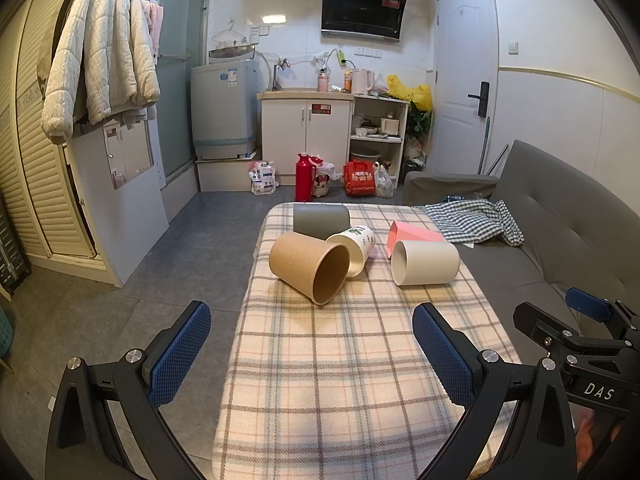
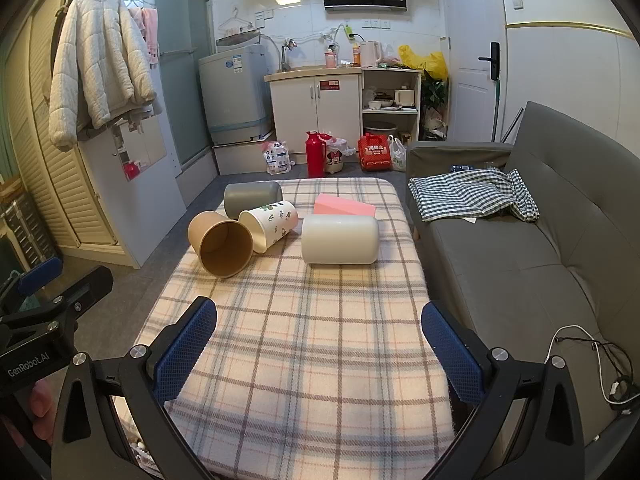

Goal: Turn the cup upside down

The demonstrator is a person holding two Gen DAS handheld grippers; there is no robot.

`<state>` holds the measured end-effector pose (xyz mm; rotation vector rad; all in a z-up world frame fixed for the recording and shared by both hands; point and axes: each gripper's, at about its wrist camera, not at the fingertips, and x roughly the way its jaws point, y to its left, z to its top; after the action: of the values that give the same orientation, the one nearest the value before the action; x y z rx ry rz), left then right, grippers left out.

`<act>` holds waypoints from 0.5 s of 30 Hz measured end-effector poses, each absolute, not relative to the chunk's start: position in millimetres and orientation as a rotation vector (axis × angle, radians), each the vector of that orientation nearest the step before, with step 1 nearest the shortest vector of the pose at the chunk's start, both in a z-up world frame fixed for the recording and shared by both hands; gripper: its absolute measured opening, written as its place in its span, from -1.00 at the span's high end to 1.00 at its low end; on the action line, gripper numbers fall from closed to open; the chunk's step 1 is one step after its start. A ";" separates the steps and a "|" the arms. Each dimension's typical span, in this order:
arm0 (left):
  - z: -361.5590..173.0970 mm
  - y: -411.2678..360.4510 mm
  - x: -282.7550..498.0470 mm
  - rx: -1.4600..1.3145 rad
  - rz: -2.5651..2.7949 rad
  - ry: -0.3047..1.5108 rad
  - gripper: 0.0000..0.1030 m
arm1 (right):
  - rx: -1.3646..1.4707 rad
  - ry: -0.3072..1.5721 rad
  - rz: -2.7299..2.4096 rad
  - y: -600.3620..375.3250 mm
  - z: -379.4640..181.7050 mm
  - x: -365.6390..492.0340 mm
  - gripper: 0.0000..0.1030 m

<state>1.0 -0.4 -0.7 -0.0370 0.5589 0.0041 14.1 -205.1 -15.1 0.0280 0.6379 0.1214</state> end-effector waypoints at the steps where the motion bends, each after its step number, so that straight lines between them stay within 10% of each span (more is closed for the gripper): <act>1: -0.9 -0.5 1.1 -0.036 0.004 0.559 -1.00 | 0.028 0.638 0.121 -205.4 -15.0 14.3 -1.00; 15: -1.1 -0.4 1.3 -0.038 0.005 0.560 -1.00 | 0.028 0.639 0.122 -205.7 -14.9 13.9 -1.00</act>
<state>1.3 -0.4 -1.1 -0.0383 0.5597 0.0053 13.9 -205.7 -14.9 0.0279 0.6391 0.1224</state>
